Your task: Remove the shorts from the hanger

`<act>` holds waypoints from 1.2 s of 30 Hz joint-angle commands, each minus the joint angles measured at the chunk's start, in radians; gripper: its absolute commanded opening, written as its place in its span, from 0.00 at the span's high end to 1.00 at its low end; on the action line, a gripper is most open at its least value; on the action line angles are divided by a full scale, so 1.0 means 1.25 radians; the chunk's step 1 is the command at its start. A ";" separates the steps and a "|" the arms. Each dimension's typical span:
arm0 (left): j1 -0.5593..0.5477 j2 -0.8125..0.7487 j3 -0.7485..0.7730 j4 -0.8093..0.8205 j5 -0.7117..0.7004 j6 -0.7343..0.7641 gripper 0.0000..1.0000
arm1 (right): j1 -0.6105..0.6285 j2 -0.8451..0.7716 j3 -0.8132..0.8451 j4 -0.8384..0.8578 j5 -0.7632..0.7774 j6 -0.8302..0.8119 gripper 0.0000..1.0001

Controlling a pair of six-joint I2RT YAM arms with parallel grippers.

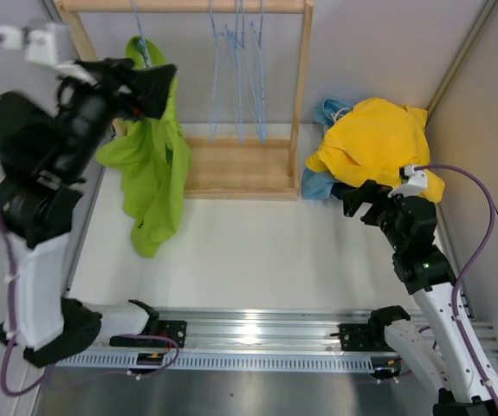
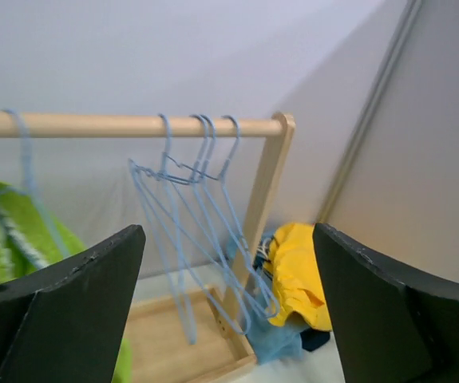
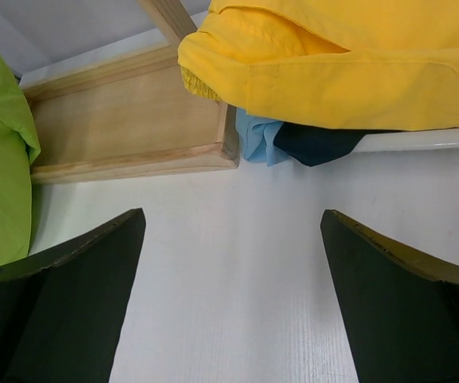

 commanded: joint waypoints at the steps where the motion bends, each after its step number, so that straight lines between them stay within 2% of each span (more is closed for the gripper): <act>1: 0.004 -0.052 -0.086 -0.043 -0.123 0.062 0.08 | 0.003 -0.020 0.026 0.000 0.000 0.015 0.01; 3: 0.022 -0.046 -0.105 -0.065 -0.195 0.084 0.07 | 0.004 -0.024 0.032 -0.006 -0.005 0.025 0.00; 8: 0.088 0.017 -0.163 -0.064 -0.232 0.095 0.07 | 0.010 -0.047 0.048 -0.041 -0.006 0.034 0.01; 15: 0.183 0.147 -0.119 -0.051 -0.181 0.068 0.05 | 0.012 -0.071 0.072 -0.106 -0.005 0.022 0.00; 21: 0.209 0.228 -0.048 -0.049 -0.175 0.069 0.04 | 0.012 -0.079 0.066 -0.119 -0.006 0.022 0.00; 29: 0.226 0.274 -0.047 -0.015 -0.142 0.053 0.08 | 0.014 -0.063 0.052 -0.104 -0.006 0.022 0.00; 32: 0.228 0.294 -0.038 -0.008 -0.132 0.046 0.12 | 0.012 -0.058 0.048 -0.101 -0.006 0.019 0.01; 34: 0.231 0.305 -0.031 -0.008 -0.124 0.039 0.19 | 0.014 -0.056 0.045 -0.100 -0.006 0.014 0.01; 35: 0.231 0.317 -0.023 -0.009 -0.118 0.037 0.24 | 0.012 -0.056 0.045 -0.100 -0.005 0.013 0.00; 36: 0.231 0.322 -0.022 -0.010 -0.116 0.032 0.37 | 0.014 -0.055 0.044 -0.103 -0.004 0.011 0.01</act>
